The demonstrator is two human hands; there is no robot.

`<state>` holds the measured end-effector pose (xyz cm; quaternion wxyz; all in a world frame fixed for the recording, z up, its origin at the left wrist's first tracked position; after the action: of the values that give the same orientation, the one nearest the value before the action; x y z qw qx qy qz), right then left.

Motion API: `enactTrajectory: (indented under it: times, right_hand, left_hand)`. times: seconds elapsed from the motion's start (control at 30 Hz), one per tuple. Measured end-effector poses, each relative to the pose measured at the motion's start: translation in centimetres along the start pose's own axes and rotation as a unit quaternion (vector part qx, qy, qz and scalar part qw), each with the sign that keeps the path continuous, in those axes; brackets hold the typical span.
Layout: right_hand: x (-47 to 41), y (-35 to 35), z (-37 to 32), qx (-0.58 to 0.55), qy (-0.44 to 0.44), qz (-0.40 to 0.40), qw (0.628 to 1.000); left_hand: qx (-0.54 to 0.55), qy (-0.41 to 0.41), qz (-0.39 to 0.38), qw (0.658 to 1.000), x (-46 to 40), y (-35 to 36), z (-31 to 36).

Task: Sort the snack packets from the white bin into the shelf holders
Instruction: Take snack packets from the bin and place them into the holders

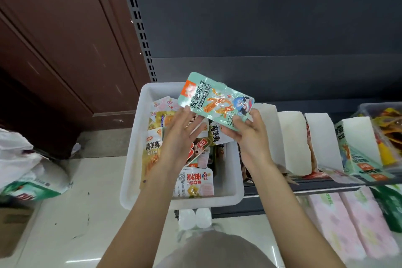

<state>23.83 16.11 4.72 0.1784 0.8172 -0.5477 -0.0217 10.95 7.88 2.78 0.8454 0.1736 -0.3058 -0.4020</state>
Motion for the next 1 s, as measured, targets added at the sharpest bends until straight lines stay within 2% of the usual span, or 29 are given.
enactTrajectory:
  times: [0.1, 0.17, 0.2, 0.27, 0.33, 0.4, 0.43, 0.5, 0.57, 0.63, 0.67, 0.73, 0.8, 0.87, 0.93, 1.0]
  right_hand:
    - [1.0, -1.0, 0.5, 0.059, 0.021, -0.017, 0.998]
    - [1.7, -2.5, 0.1, 0.178, -0.032, -0.005, 0.983]
    - [2.1, -3.4, -0.6, 0.234, -0.076, 0.007, 0.969]
    - [3.3, -4.9, -2.8, 0.323, -0.176, 0.027, 0.93]
    - [4.6, -6.5, -4.7, 0.429, -0.258, 0.023, 0.865]
    - [5.6, -8.4, -5.9, 0.541, -0.288, 0.019, 0.79]
    - [6.0, -9.5, -6.5, 0.57, -0.293, 0.029, 0.767]
    - [7.0, -12.2, -7.9, 0.581, -0.305, 0.053, 0.753]
    - [7.9, -14.8, -9.0, 0.594, -0.297, 0.046, 0.746]
    - [8.6, -17.1, -9.6, 0.594, -0.262, 0.032, 0.76]
    - [8.8, -18.2, -9.9, 0.591, -0.253, 0.032, 0.766]
    - [9.2, -20.9, -10.6, 0.592, -0.267, 0.059, 0.758]
    - [9.2, -24.7, -11.6, 0.575, -0.278, 0.135, 0.758]
    - [8.7, -29.3, -12.6, 0.525, -0.27, 0.225, 0.775]
    - [7.7, -33.2, -13.7, 0.498, -0.263, 0.292, 0.773]
    - [5.7, -35.9, -14.4, 0.503, -0.263, 0.301, 0.766]
  left_hand:
    - [-0.055, 0.066, 0.071, 0.994, 0.3, 1.1, 0.0]
    - [-0.157, 0.122, 0.097, 0.975, 0.5, 1.8, 0.5]
    - [-0.22, 0.158, 0.082, 0.959, 0.7, 2.3, 0.9]
    - [-0.372, 0.224, 0.016, 0.901, 1.1, 4.1, 1.4]
    - [-0.503, 0.272, -0.056, 0.819, 1.4, 6.5, 1.2]
    - [-0.561, 0.299, -0.121, 0.763, 1.9, 9.1, 0.4]
    - [-0.575, 0.315, -0.152, 0.739, 2.3, 10.4, -0.2]
    - [-0.584, 0.345, -0.223, 0.701, 3.1, 13.1, -1.6]
    - [-0.568, 0.345, -0.287, 0.69, 3.8, 15.5, -3.4]
    - [-0.551, 0.345, -0.324, 0.687, 4.3, 17.6, -5.6]
    - [-0.537, 0.341, -0.331, 0.697, 4.4, 18.6, -6.7]
    - [-0.493, 0.309, -0.334, 0.742, 4.3, 20.6, -8.5]
    - [-0.45, 0.266, -0.319, 0.79, 3.1, 22.4, -10.2]
    - [-0.459, 0.254, -0.277, 0.805, 1.1, 23.9, -11.8]
    - [-0.524, 0.262, -0.223, 0.779, -1.2, 25.0, -13.9]
    - [-0.611, 0.263, -0.176, 0.726, -3.3, 25.8, -16.3]
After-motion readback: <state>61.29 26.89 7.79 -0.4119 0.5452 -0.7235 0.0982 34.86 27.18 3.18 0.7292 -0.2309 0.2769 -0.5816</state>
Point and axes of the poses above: each hand's wrist, its own x-axis away from the middle knuckle, its own y-axis out of the palm, z = x × y, the point moved 3 cm from there along -x, towards the middle knuckle, and after that the axes turned 5 degrees about -y, right-handed, at the moved point
